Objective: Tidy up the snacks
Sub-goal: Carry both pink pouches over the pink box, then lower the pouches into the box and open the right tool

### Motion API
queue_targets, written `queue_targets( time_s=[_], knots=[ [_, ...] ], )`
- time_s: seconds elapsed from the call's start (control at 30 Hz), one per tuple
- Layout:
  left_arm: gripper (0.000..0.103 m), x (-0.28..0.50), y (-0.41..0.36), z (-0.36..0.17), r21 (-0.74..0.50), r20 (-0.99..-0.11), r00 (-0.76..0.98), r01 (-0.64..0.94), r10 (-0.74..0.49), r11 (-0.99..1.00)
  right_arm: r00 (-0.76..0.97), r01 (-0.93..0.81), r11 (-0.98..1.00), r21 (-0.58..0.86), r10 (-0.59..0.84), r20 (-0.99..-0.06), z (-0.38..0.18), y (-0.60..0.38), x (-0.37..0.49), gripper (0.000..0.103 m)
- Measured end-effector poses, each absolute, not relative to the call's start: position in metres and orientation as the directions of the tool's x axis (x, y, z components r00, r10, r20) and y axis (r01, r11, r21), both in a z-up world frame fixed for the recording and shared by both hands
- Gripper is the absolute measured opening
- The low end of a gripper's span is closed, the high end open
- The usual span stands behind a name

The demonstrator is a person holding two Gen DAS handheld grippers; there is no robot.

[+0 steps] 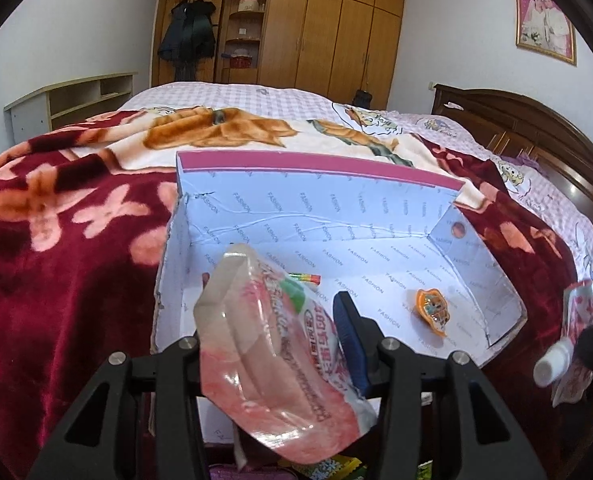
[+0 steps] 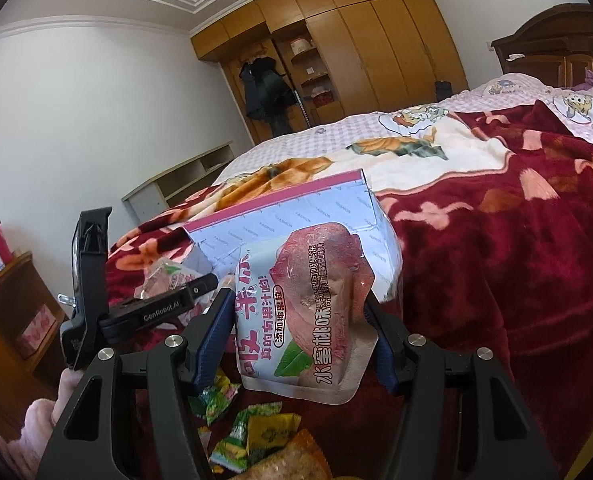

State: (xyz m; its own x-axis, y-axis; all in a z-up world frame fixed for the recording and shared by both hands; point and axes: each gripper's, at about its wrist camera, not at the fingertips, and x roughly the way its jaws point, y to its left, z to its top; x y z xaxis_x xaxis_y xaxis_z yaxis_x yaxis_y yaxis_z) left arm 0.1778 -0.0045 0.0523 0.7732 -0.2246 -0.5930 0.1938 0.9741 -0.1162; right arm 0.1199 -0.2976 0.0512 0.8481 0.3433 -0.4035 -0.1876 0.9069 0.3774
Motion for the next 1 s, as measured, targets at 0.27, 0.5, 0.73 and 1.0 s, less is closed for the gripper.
queue_targets(
  time_s=[0.27,0.5,0.73,1.0],
  knots=[
    [0.05,0.187,0.002,0.038,-0.068,-0.62,0.77,0.141,-0.153,0.988,0.846,-0.194,0.913,0.358,0.34,-0.41,0.058,-0.292,0.141,0.062],
    [0.05,0.187,0.005,0.037,-0.018,-0.617,0.776,0.156,-0.134,0.988,0.841,-0.201,0.917,0.345,0.342,-0.42,0.059,-0.286,0.154,0.062],
    [0.051,0.188,0.008,0.036,-0.017,-0.62,0.773,0.154,-0.132,0.988,0.832,-0.201,0.922,0.331,0.339,-0.439,0.057,-0.285,0.175,0.062],
    [0.052,0.188,0.007,0.035,0.005,-0.621,0.775,0.156,-0.12,0.988,0.82,-0.188,0.931,0.314,0.325,-0.471,0.055,-0.282,0.209,0.063]
  ],
)
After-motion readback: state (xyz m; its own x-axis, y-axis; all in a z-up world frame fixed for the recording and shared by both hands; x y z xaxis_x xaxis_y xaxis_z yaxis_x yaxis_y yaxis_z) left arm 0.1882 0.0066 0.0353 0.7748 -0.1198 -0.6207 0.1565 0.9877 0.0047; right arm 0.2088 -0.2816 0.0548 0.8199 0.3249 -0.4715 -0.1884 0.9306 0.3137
